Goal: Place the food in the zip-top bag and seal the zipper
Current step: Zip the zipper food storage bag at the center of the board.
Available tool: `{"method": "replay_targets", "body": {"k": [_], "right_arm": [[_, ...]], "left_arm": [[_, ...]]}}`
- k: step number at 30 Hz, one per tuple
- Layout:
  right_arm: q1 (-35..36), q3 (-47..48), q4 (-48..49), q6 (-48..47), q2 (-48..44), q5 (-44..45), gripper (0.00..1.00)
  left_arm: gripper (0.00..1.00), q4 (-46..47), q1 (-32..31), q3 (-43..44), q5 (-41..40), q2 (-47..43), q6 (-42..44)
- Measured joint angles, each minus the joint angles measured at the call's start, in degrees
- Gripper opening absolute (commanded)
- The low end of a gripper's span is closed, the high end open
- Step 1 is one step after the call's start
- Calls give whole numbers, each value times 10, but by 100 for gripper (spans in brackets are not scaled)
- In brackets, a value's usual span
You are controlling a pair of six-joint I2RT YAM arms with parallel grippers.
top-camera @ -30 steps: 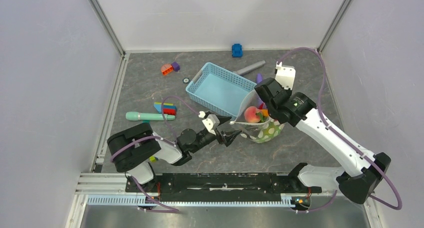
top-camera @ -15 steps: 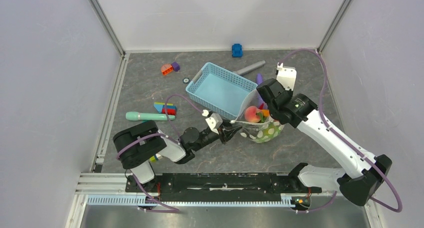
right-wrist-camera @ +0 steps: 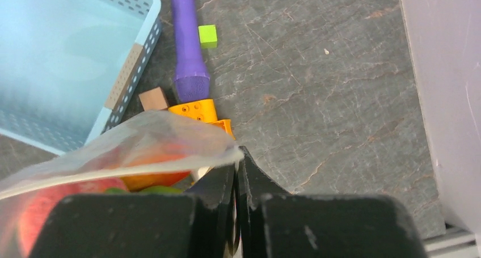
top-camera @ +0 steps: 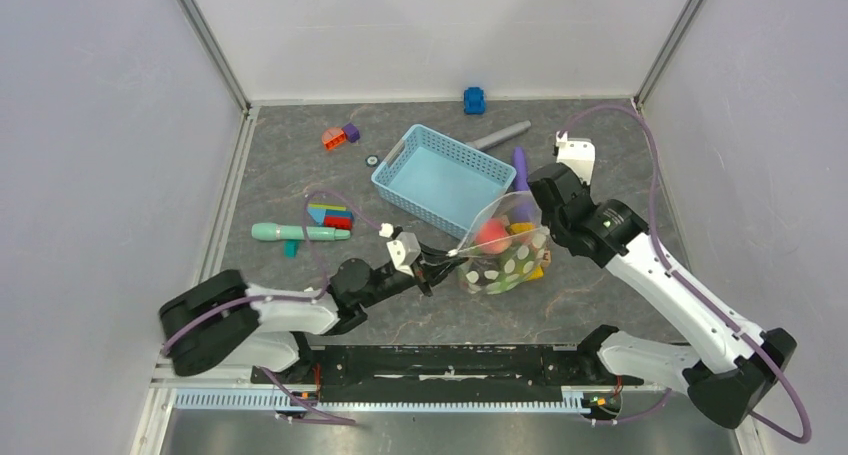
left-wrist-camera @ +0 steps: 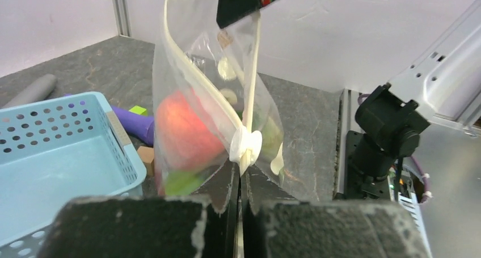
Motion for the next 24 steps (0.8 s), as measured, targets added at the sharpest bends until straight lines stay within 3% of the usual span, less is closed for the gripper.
{"method": "replay_targets", "body": {"k": [2, 3, 5, 7, 13, 18, 24], "right_arm": [[-2, -30, 31, -42, -22, -26, 6], [-3, -48, 53, -63, -35, -46, 12], [-3, -100, 113, -122, -73, -111, 42], [-4, -152, 175, -182, -109, -177, 63], [-10, -229, 310, -372, -179, -413, 93], [-10, -229, 394, -502, -186, -607, 97], [-10, -188, 419, -624, -122, -830, 97]], "left_arm": [[2, -78, 0, 0, 3, -72, 0], [2, -112, 0, 0, 3, -103, 0], [2, -202, 0, 1, 3, -178, -1], [2, -277, 0, 1, 0, -239, -4], [2, -509, 0, 26, -38, -373, -20], [2, -657, 0, 69, -61, -414, -26], [2, -727, 0, 83, -61, -440, -25]]}}
